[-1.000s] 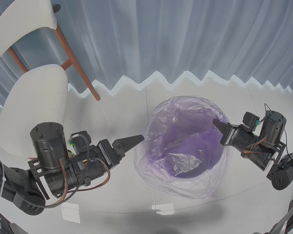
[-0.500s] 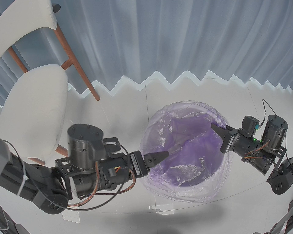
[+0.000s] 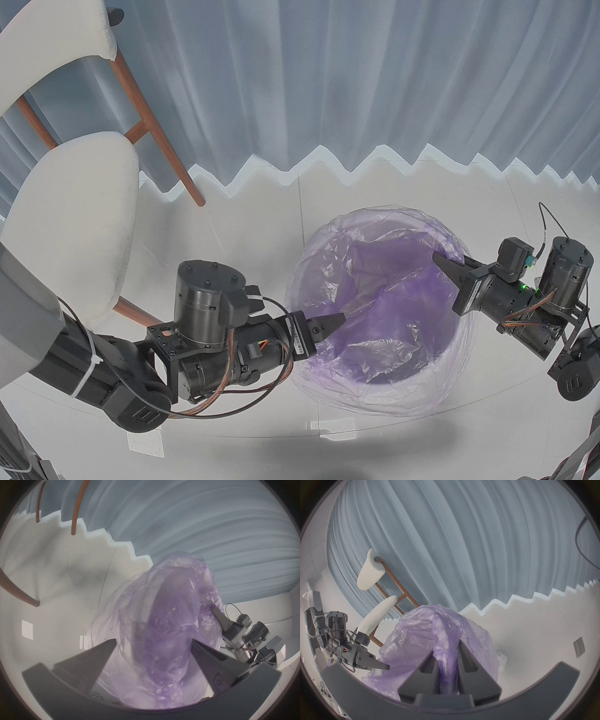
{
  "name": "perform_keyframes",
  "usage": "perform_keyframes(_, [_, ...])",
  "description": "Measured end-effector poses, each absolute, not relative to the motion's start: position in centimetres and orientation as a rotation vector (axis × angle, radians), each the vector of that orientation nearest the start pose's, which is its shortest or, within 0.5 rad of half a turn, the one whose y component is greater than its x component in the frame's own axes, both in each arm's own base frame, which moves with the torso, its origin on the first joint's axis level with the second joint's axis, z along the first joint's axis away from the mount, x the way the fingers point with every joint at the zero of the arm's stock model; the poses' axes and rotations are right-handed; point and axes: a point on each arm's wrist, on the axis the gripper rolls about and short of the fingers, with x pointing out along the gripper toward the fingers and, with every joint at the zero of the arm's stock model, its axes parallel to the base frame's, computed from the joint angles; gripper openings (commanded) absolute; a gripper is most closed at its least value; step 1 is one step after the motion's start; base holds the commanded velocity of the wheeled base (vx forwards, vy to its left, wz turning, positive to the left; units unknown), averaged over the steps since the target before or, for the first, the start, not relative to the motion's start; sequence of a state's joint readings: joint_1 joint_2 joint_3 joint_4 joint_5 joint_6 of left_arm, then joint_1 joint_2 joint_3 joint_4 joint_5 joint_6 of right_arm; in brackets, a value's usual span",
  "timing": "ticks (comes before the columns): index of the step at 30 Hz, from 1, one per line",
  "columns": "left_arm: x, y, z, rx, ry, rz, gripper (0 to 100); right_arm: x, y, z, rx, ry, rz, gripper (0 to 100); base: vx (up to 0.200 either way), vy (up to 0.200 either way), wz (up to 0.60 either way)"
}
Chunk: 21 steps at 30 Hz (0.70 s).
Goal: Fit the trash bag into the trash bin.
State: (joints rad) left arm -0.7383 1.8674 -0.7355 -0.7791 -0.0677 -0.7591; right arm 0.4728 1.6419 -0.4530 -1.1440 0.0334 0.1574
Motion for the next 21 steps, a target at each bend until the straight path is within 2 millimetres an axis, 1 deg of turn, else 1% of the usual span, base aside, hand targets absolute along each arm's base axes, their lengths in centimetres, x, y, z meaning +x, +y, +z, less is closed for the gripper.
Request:
perform_keyframes(9, [24.6,-22.8,12.1,-0.588,0.628,-0.609,0,22.2,12.4,16.6,0.152,0.038,0.533,0,0.0,0.0,0.0])
perform_keyframes(15, [24.6,-22.9,11.8,-0.588,0.638,-0.609,0,21.5,12.5,16.3,0.11,0.039,0.558,0,0.0,0.0,0.0])
perform_keyframes(16, [24.7,-22.9,11.8,-0.588,0.639,-0.609,0,21.4,12.4,16.2,0.103,0.042,0.566,100,0.0,0.0,0.0])
perform_keyframes(21, [25.0,-23.0,11.9,-0.592,0.629,-0.606,0,21.1,12.4,16.1,0.114,0.051,0.604,100,0.0,0.0,0.0])
